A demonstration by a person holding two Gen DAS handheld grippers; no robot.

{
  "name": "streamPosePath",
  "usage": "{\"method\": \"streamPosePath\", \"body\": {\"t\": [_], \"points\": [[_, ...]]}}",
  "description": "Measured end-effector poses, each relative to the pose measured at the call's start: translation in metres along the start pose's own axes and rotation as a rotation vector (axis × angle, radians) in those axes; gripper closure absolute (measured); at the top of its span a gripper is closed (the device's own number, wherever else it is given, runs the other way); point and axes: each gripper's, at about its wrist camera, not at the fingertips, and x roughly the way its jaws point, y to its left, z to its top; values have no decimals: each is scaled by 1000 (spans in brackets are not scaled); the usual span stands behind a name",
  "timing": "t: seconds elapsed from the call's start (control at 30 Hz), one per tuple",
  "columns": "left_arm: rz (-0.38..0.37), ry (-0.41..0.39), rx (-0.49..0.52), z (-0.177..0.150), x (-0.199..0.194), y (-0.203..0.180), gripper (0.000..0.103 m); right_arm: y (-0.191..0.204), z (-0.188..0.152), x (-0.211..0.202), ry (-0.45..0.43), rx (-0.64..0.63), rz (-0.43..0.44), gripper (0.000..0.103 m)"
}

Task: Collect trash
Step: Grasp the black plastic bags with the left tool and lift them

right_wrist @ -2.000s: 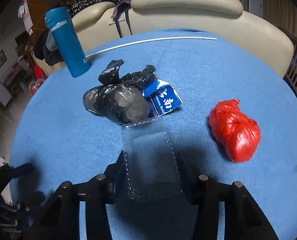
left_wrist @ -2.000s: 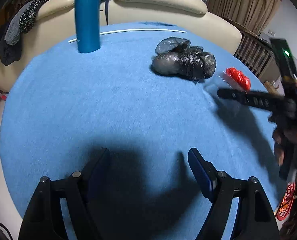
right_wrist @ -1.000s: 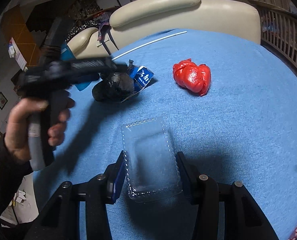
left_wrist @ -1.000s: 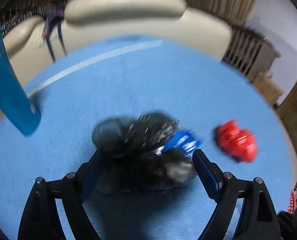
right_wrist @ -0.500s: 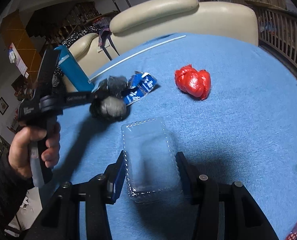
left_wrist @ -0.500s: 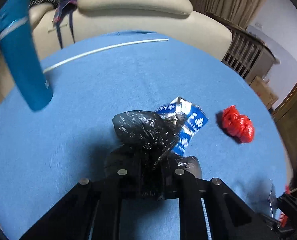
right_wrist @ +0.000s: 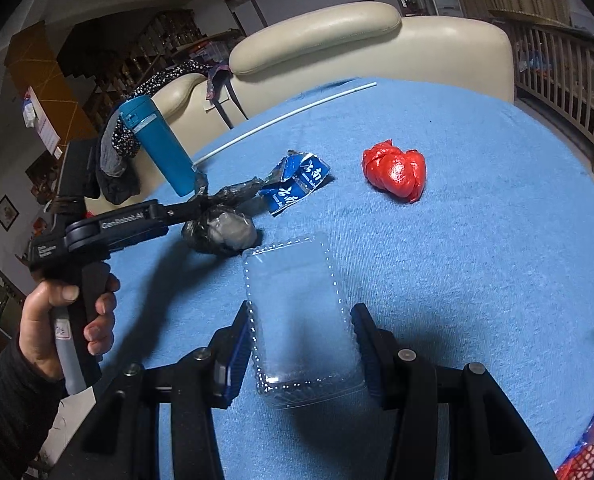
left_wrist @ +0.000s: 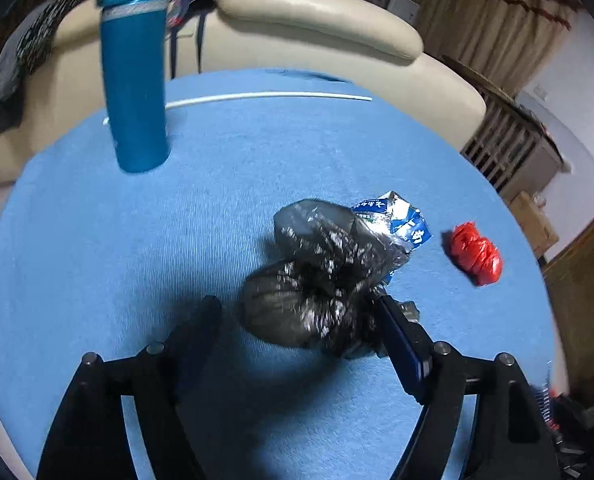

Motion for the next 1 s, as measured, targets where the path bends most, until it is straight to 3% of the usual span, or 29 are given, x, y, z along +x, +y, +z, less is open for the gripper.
{"method": "streamPosePath", "body": {"t": [0.13, 0.37, 0.4, 0.43, 0.67, 1.0], "points": [[-49, 26, -68, -3, 3, -7, 20, -2, 0, 6, 7, 9, 3, 52], [-21, 75, -154, 3, 44, -20, 17, -8, 2, 6, 14, 15, -1, 52], [-42, 83, -166, 3, 50, -18, 38, -9, 1, 6, 16, 18, -2, 52], [-68, 97, -163, 2, 55, -16, 53, -12, 1, 6, 16, 22, -3, 52], [-48, 90, -86, -3, 41, -19, 60, -17, -2, 3, 12, 43, 1, 52], [85, -9, 96, -38, -19, -32, 60, 7, -8, -22, -34, 19, 24, 52]]}}
